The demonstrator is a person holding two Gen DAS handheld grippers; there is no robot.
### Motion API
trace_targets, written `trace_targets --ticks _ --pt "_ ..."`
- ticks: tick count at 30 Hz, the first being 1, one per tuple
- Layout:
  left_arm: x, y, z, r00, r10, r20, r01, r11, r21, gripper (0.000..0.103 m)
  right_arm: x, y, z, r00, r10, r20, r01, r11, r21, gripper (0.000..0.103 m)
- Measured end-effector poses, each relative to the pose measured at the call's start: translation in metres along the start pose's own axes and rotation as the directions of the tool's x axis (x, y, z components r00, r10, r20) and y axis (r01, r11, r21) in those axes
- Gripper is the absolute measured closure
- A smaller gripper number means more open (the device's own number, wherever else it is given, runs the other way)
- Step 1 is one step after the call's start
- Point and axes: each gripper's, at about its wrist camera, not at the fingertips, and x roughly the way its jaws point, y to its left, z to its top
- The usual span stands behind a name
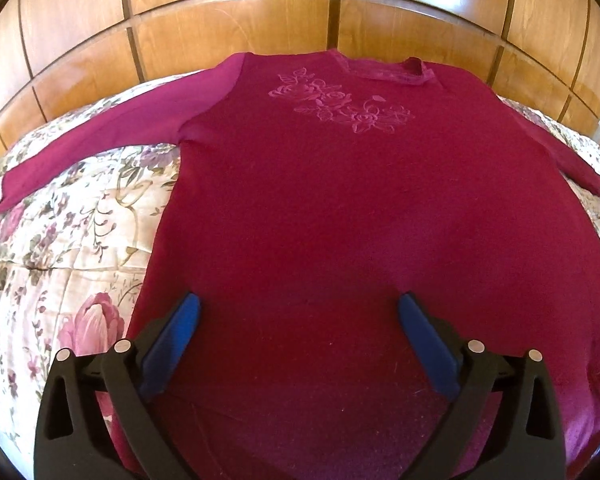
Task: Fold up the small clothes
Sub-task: 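Grasp the sleeve cuff with the right gripper and lift it toward the body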
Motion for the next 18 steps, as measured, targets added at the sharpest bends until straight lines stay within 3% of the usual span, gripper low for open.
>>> trace_targets --ticks 1,2,3,4,6,11,15,18 --pt "0.001 0.0 0.0 1.0 0.001 -0.001 -0.001 1.0 0.0 0.004 0.007 0.005 0.006 1.0 -0.028 0.003 0.028 0.999 -0.017 0.058" --pt "0.001 0.0 0.0 1.0 0.0 -0.003 0.0 1.0 0.0 0.004 0.011 0.004 0.013 0.999 -0.054 -0.001 0.054 0.998 -0.03 0.069" --pt "0.002 0.0 0.001 1.0 0.0 -0.004 0.0 1.0 0.0 0.004 0.016 0.01 0.019 0.996 -0.085 -0.006 0.085 0.995 -0.051 0.087" --pt "0.002 0.0 0.001 1.0 0.0 -0.004 0.0 1.0 0.0 0.004 0.019 0.016 0.022 0.995 -0.097 -0.003 0.096 0.993 -0.074 0.093" --pt "0.002 0.0 0.001 1.0 0.002 -0.002 -0.002 1.0 -0.002 0.004 0.016 0.032 0.024 0.996 -0.091 0.018 0.093 0.987 -0.13 0.095" --pt "0.002 0.0 0.0 1.0 -0.001 -0.001 0.001 1.0 -0.005 0.004 -0.014 0.111 0.002 0.993 0.115 0.017 -0.104 0.946 -0.306 0.096" --pt "0.001 0.001 0.0 1.0 -0.009 -0.002 0.008 1.0 -0.014 0.004 -0.03 0.179 -0.044 0.961 0.265 -0.079 -0.272 0.857 -0.438 0.096" --pt "-0.004 0.004 0.002 1.0 -0.02 -0.006 0.019 1.0 -0.021 0.004 -0.035 0.231 -0.093 0.922 0.34 -0.184 -0.385 0.769 -0.51 0.096"
